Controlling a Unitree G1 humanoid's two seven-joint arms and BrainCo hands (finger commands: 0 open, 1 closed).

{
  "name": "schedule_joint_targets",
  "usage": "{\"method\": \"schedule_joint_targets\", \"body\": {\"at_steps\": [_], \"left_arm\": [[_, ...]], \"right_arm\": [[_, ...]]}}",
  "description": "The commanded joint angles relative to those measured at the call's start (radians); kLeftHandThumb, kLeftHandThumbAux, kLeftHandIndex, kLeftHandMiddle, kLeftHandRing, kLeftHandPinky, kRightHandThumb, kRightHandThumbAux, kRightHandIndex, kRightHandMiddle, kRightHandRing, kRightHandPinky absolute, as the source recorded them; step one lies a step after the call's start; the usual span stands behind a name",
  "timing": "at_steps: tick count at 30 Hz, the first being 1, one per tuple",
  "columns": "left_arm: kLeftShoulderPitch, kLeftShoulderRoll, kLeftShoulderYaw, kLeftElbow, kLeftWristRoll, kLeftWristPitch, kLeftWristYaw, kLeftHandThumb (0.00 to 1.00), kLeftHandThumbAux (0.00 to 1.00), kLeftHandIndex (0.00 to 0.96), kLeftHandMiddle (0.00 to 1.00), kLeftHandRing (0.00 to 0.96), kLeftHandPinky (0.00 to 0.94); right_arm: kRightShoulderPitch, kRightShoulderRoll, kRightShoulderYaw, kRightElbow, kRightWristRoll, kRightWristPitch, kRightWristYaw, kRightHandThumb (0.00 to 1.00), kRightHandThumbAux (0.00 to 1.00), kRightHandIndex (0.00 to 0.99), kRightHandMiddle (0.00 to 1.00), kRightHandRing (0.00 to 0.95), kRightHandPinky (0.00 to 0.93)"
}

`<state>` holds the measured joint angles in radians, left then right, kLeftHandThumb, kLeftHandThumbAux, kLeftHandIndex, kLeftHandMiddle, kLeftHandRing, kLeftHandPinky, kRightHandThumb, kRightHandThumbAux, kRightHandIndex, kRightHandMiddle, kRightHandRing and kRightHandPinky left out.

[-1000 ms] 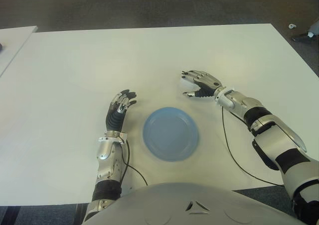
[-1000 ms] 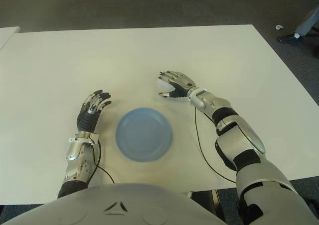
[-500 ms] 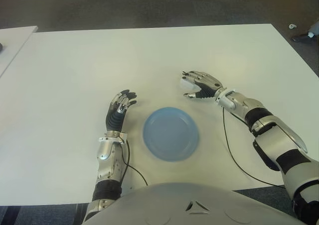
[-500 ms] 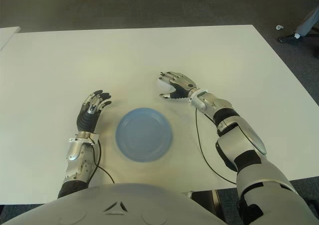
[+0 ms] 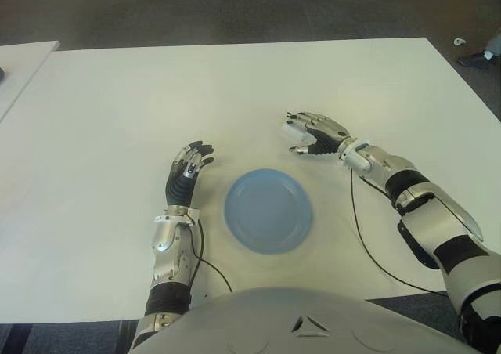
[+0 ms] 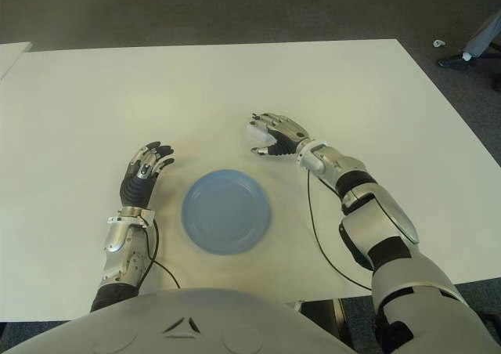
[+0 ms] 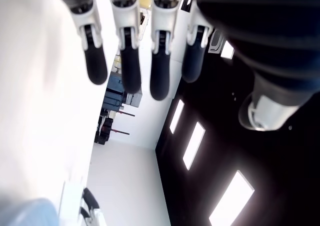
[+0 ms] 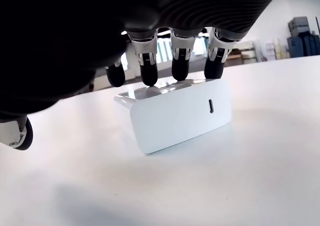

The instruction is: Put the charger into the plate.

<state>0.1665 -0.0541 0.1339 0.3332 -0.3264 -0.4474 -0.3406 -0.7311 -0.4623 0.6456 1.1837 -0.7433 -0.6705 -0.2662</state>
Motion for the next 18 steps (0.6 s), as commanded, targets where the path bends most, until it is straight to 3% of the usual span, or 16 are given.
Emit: {"method": "schedule_joint_targets", "body": {"at_steps": [1, 12, 16, 18], "left_arm": [[0.025, 0.001, 0.000, 0.036, -0.008, 0.033, -0.018, 0.000, 0.532, 0.273, 0.321, 0.294, 0.285], [0.030, 0.005, 0.001, 0.023, -0.007, 0.047, -0.019, 0.000, 0.523, 0.275, 0.328, 0.299, 0.294], [0.032, 0.005, 0.001, 0.019, -0.004, 0.052, -0.014, 0.000, 0.518, 0.277, 0.331, 0.300, 0.292], [0.033, 0.007, 0.002, 0.018, -0.003, 0.052, -0.014, 0.000, 0.515, 0.277, 0.331, 0.299, 0.288]], "right_arm": [[0.094, -0.022, 0.028, 0.022, -0.021, -0.015, 0.088, 0.081, 0.327, 0.000, 0.000, 0.000, 0.000], [0.178, -0.140, 0.013, -0.110, 0.020, -0.099, 0.151, 0.059, 0.322, 0.000, 0.000, 0.000, 0.000], [0.220, -0.188, -0.001, -0.188, 0.028, -0.109, 0.170, 0.055, 0.319, 0.000, 0.000, 0.000, 0.000], [0.272, -0.240, -0.014, -0.286, 0.028, -0.111, 0.175, 0.052, 0.319, 0.000, 0.000, 0.000, 0.000]]}}
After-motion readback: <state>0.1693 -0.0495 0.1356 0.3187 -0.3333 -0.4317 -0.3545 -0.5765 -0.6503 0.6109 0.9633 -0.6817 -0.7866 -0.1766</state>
